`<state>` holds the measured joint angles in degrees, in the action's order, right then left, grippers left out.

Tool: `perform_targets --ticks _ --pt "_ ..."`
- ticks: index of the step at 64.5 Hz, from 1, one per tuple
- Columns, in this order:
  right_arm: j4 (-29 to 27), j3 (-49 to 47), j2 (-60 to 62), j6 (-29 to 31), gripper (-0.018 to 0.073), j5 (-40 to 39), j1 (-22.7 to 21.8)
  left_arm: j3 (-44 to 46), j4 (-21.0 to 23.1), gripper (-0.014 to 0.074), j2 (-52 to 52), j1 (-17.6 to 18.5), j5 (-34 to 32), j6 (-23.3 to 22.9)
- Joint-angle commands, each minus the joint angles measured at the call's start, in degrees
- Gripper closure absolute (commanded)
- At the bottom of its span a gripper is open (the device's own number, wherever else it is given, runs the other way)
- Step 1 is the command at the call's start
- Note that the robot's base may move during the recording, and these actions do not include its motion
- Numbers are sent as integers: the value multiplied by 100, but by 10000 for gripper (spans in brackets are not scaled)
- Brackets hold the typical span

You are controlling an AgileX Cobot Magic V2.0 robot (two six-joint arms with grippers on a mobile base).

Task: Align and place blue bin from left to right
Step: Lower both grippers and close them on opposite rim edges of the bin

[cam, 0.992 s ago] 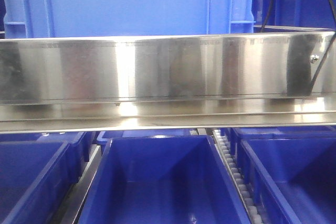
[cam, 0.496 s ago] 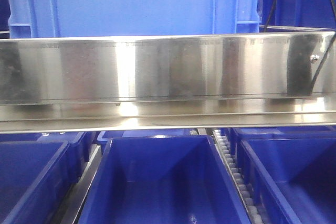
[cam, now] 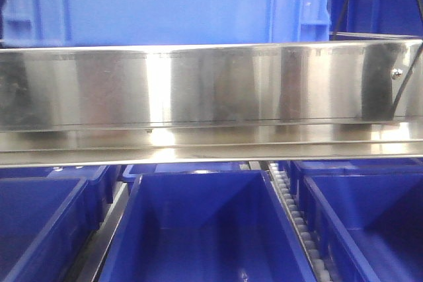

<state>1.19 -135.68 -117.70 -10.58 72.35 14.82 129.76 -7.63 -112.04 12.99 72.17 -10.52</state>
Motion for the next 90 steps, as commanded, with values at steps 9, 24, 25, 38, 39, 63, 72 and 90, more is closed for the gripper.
perform_targets --ticks 9,24,25,38,39,63,72,90 --pt "49 -78 670 99 629 -239 5 252 121 613 538 139 -220 -4" --pt "49 -78 1121 122 629 -239 26 252 111 613 862 302 -220 -12" --pt "49 -78 1151 122 629 -239 26 252 111 613 884 327 -220 -12" --pt "49 -78 1393 122 629 -239 26 252 101 613 1014 405 -220 -12" --pt "49 -78 1393 122 629 -239 26 252 101 613 1014 405 -220 -12" --pt "49 -78 1397 122 629 -239 26 252 90 613 1011 405 -220 -12" --pt "49 -78 1397 122 629 -239 26 252 90 613 1011 405 -220 -12" --pt "49 -78 1397 122 629 -239 26 252 90 613 1011 405 -220 -12"
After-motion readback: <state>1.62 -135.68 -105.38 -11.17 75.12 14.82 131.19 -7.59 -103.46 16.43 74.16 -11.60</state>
